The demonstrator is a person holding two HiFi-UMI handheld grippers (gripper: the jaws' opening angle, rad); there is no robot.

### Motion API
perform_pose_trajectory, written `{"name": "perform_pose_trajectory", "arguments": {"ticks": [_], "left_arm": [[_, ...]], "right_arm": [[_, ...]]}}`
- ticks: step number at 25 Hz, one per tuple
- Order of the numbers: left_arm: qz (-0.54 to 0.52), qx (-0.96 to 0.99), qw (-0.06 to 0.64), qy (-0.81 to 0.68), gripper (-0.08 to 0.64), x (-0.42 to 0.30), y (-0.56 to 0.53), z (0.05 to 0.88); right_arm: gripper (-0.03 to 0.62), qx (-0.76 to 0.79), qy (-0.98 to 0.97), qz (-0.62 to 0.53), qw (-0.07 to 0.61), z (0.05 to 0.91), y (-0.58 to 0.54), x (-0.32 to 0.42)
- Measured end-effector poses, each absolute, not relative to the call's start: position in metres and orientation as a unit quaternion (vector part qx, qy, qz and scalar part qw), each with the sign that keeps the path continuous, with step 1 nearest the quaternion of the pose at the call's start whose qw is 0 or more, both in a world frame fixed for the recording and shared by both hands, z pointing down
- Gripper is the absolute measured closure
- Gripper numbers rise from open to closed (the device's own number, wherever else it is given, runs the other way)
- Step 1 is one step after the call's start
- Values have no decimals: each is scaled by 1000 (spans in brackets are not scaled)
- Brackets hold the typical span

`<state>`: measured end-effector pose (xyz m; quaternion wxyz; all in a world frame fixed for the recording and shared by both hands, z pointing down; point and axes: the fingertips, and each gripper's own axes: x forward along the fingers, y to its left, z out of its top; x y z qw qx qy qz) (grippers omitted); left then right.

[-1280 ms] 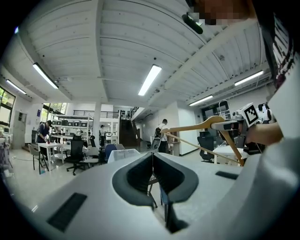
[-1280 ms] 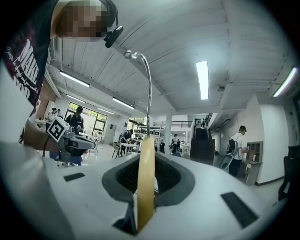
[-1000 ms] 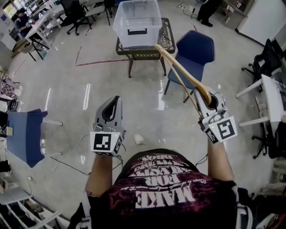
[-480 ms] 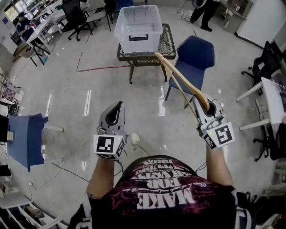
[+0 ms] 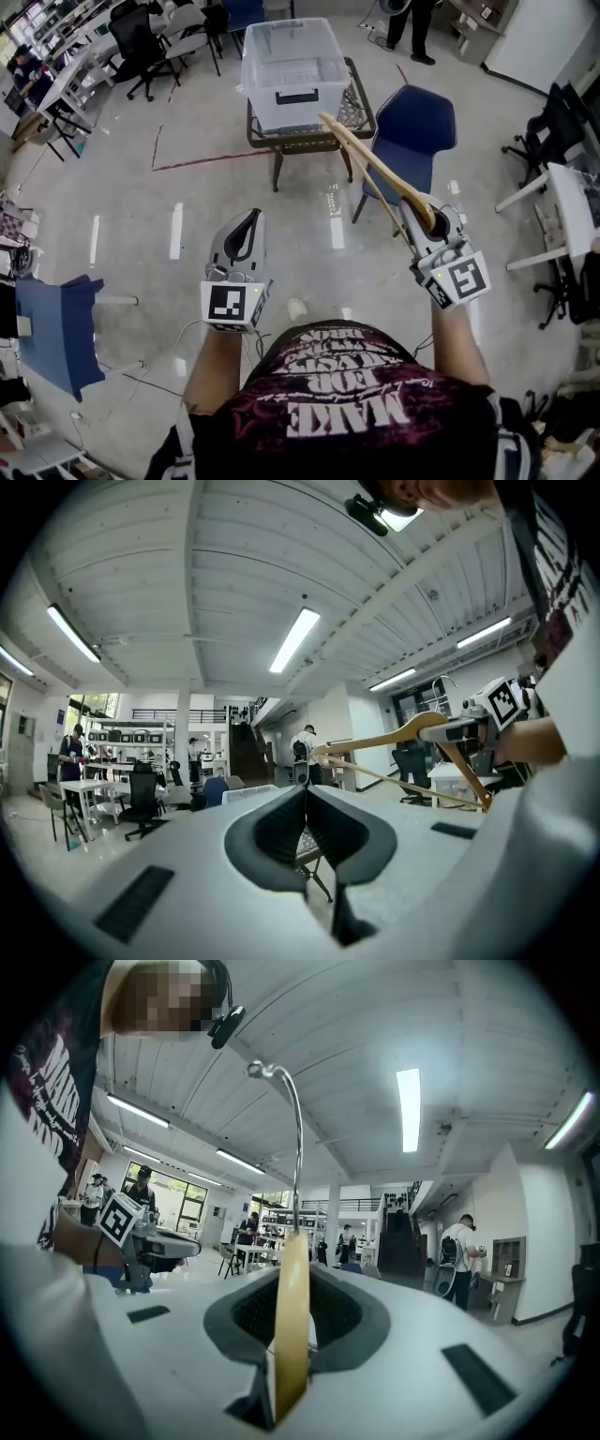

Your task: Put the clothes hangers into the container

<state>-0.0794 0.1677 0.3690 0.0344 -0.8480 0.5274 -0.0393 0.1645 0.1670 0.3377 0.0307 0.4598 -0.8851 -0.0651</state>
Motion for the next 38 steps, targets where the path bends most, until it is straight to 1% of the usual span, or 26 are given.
{"name": "perform_pose_trajectory", "arguments": {"ticks": [7, 11, 22, 30, 38], "left_arm": [[-27, -845, 22, 534, 552, -144, 116, 377], [-29, -845, 4, 533, 552, -159, 91, 387], [-46, -855, -20, 516, 552, -151, 23, 401], [-48, -847, -16, 528, 552, -137, -47, 392], [-45, -839, -26, 541, 552, -115, -103, 392]], "right_arm": [[533, 460, -885, -68, 30, 336, 118, 109], [533, 459, -885, -71, 41, 334, 101, 95], [533, 467, -882, -52, 35, 347, 26, 105], [533, 455, -889, -41, 25, 353, -60, 120], [533, 438, -898, -36, 31, 352, -123, 136]]}}
